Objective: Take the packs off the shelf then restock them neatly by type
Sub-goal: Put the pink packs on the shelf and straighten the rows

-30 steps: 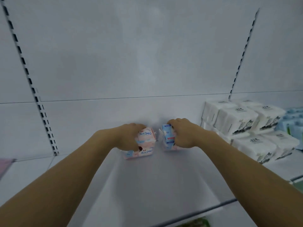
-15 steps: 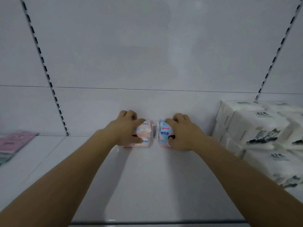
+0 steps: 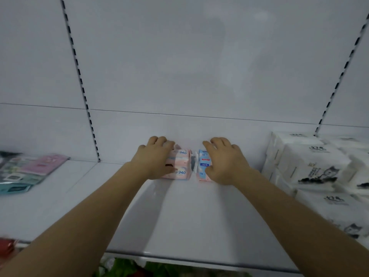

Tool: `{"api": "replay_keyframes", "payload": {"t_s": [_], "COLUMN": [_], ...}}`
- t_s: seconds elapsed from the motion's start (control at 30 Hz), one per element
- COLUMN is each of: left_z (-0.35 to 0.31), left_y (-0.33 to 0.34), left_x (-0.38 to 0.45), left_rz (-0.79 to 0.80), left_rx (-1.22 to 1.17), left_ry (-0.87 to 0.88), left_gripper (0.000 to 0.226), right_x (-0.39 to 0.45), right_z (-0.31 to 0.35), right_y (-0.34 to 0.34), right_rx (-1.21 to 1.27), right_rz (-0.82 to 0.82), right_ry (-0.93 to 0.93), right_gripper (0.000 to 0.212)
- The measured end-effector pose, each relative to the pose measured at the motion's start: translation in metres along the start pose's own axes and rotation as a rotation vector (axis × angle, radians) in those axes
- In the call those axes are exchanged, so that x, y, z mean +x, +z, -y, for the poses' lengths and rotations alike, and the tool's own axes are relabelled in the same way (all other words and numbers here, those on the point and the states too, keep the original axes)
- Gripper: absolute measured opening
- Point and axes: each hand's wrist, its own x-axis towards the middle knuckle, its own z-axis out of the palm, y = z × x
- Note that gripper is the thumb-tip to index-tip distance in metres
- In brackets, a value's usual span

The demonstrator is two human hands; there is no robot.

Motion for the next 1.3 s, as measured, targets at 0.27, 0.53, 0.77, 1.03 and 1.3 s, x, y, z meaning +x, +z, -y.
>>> {"api": "replay_keyframes", "payload": {"t_s": [0.27,0.53,0.77,1.03,1.3], "left_z": [0.042,0.13,0.201,0.268,0.344], "left_y": [-0.027,-0.066,-0.095,-0.098,-0.033], "left_x": [-0.069,-0.201,-0.354,-0.519,-0.619], "left_rz": [-0.169,-0.232,-0.221,-0.188,-0.042], "left_rx": [-0.026,0.042,0.135,0.146,0.11], "left_ry": [-0.185,-0.409,-0.629,-0.953,-1.176], "left_gripper": [0.061,0.06,0.062,0.065,0.065], "right_x": [0.013,0.013,-0.019,-0.075,-0.084], "right_z": [0.076,0.221,0.385,0.568,0.727], "right_y": [-0.019,-0.05,-0.084,-0.075,-0.008], "right_rx": [0.106,0.17,0.208,0.306,0.343], "right_rz": [-0.135,-0.176,-0.197,-0.17,-0.034], "right_ry": [-0.213,-0.489,-0.699,-0.925,-1.182], "right_gripper": [0.065,0.065,0.067,0.067,0.066]}}
